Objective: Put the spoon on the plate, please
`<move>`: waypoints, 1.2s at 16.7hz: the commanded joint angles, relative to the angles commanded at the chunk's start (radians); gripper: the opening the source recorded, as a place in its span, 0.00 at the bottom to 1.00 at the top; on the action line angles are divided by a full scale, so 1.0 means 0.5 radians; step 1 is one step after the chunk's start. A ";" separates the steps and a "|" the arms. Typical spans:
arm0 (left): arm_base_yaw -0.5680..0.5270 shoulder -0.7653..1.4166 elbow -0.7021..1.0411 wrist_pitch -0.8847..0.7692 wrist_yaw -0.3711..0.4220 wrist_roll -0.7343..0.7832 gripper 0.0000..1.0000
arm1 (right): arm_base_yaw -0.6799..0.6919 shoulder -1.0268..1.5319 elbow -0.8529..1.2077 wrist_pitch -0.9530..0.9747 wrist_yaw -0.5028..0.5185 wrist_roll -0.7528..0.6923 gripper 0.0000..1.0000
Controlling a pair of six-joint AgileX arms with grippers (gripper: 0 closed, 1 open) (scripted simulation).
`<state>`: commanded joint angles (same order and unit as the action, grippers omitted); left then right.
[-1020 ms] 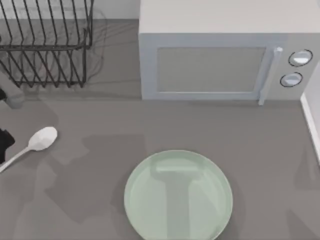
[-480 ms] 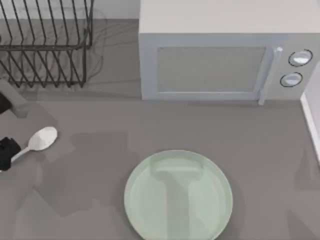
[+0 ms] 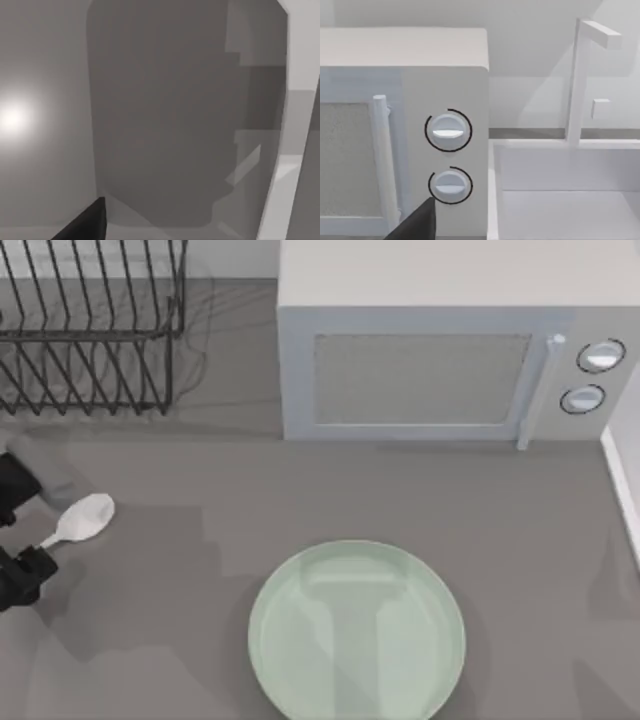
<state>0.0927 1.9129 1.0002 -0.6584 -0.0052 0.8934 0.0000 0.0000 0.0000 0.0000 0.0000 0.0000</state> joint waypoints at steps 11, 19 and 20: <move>0.000 0.000 0.000 0.000 0.000 0.000 0.40 | 0.000 0.000 0.000 0.000 0.000 0.000 1.00; 0.000 0.000 0.000 0.000 0.000 0.000 0.00 | 0.000 0.000 0.000 0.000 0.000 0.000 1.00; 0.000 0.000 0.000 0.000 0.000 0.000 0.00 | 0.000 0.000 0.000 0.000 0.000 0.000 1.00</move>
<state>0.0927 1.9129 1.0002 -0.6584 -0.0052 0.8934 0.0000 0.0000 0.0000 0.0000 0.0000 0.0000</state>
